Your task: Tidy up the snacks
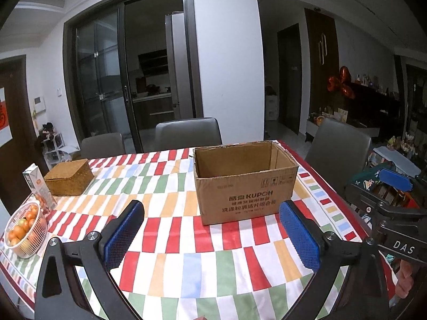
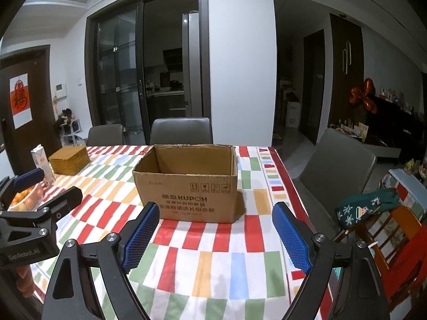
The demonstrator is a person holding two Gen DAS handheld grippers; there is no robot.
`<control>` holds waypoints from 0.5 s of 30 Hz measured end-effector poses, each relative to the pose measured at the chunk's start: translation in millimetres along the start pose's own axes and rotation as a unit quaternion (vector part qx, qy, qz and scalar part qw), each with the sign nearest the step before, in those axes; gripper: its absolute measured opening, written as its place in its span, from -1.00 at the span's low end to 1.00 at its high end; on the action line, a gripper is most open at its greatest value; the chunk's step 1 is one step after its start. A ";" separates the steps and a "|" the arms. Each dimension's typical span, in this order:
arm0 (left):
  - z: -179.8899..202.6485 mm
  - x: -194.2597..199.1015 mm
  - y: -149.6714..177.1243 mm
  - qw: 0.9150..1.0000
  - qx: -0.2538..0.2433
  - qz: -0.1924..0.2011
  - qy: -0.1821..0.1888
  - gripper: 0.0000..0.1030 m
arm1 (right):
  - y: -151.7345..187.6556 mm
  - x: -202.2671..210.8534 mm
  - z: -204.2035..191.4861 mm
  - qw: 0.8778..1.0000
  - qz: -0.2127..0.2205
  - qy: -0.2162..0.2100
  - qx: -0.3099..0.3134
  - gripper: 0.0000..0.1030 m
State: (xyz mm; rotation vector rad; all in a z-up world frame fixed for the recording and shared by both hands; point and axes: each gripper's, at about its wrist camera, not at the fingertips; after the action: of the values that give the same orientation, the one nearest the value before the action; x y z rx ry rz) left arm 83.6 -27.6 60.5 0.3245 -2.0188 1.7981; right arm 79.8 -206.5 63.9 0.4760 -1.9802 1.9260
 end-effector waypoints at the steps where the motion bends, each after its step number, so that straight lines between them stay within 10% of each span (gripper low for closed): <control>1: 0.4 0.3 0.8 1.000 0.000 0.000 0.000 1.00 | 0.6 0.5 0.0 1.000 0.000 -0.002 0.001 0.69; 15: 2.3 0.6 3.0 1.000 0.003 0.003 -0.008 1.00 | 5.2 0.2 5.0 1.000 -0.002 0.004 -0.009 0.69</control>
State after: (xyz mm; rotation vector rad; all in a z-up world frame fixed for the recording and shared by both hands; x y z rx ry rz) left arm 81.4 -29.4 57.9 0.3366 -2.0274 1.8108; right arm 77.1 -211.3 59.3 0.4648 -1.9891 1.9027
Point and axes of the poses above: each gripper's, at about its wrist camera, not at the fingertips, and x roughly against the way its jaws point, z to its right, y to its underside, and after that the axes turned 1 degree about y, right-handed
